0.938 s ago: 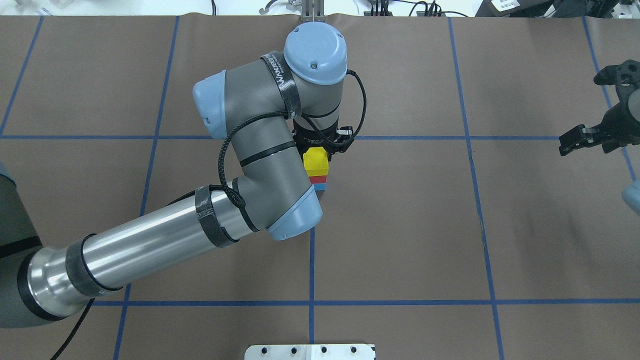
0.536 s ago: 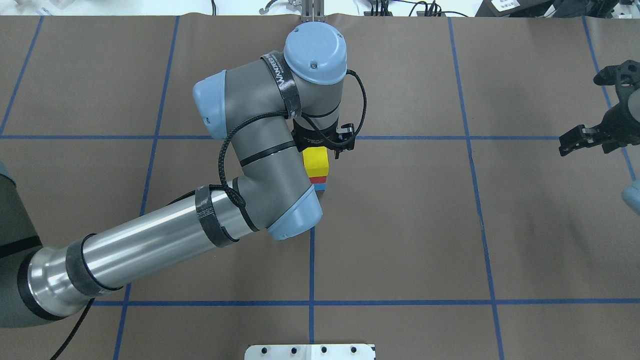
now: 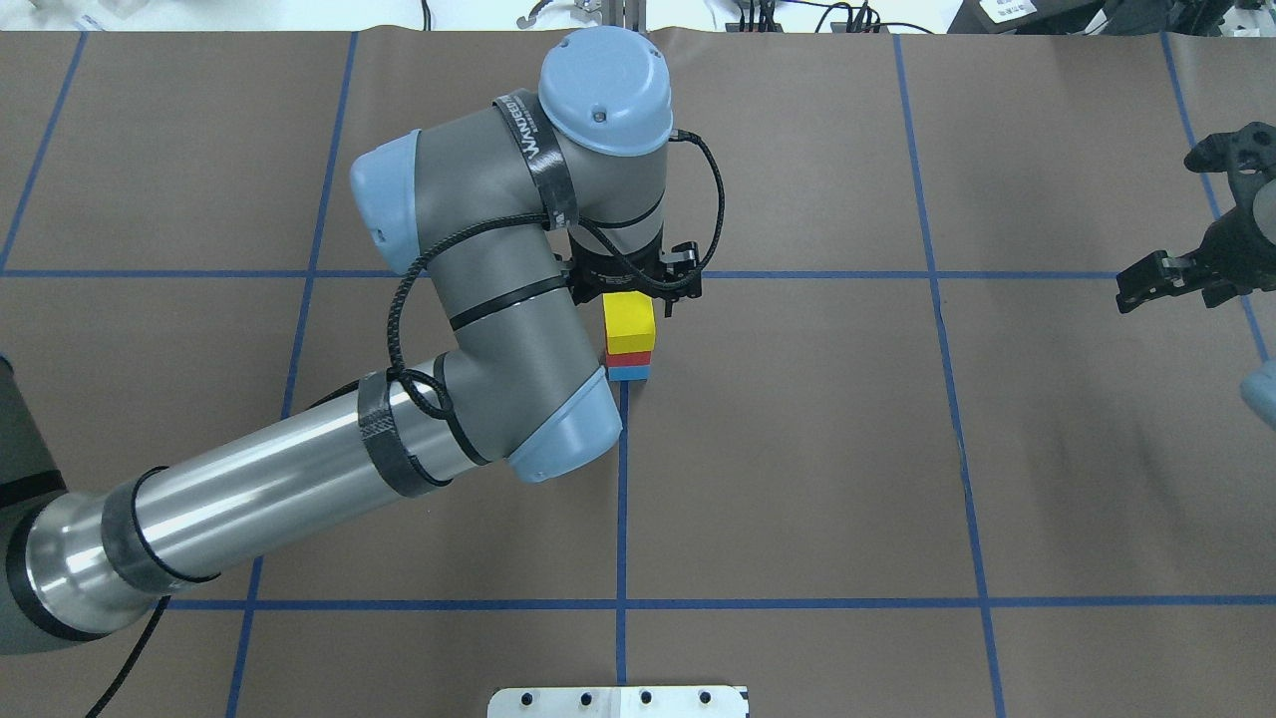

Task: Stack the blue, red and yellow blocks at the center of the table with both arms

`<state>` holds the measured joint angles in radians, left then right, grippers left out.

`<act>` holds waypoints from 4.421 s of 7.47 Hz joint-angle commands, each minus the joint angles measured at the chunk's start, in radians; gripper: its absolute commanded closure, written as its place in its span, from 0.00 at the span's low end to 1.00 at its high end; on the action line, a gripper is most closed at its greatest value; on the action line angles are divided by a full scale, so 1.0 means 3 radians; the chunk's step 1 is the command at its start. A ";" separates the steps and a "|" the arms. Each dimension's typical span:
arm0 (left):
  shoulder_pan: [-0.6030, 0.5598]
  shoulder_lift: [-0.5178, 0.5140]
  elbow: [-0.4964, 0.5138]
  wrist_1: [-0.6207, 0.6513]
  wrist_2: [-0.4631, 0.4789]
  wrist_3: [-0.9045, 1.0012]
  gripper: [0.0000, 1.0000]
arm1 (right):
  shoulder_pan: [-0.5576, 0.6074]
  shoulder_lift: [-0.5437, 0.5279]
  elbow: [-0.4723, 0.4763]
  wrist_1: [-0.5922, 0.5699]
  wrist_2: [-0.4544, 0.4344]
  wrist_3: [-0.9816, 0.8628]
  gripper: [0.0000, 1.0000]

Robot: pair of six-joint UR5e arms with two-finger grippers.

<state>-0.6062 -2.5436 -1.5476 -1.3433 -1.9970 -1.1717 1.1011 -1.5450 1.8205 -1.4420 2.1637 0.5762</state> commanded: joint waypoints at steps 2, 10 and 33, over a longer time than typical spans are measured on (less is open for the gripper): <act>-0.0299 0.1152 -0.1311 0.0290 -0.0087 0.0916 0.01 | 0.0067 -0.0014 -0.0019 -0.0005 0.0002 -0.0110 0.00; -0.2376 0.3293 -0.0834 -0.0809 -0.1273 0.3557 0.01 | 0.0860 -0.0357 -0.0024 -0.0010 0.0775 -0.0791 0.00; -0.2837 0.3324 -0.0624 -0.0825 -0.1259 0.3798 0.01 | 0.1070 0.0108 -0.0531 -0.0782 0.0529 -0.1721 0.00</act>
<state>-1.4576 -1.5469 -1.7332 -1.5896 -2.3745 -0.0328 1.4226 -1.5114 1.6653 -1.6762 2.3201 0.0598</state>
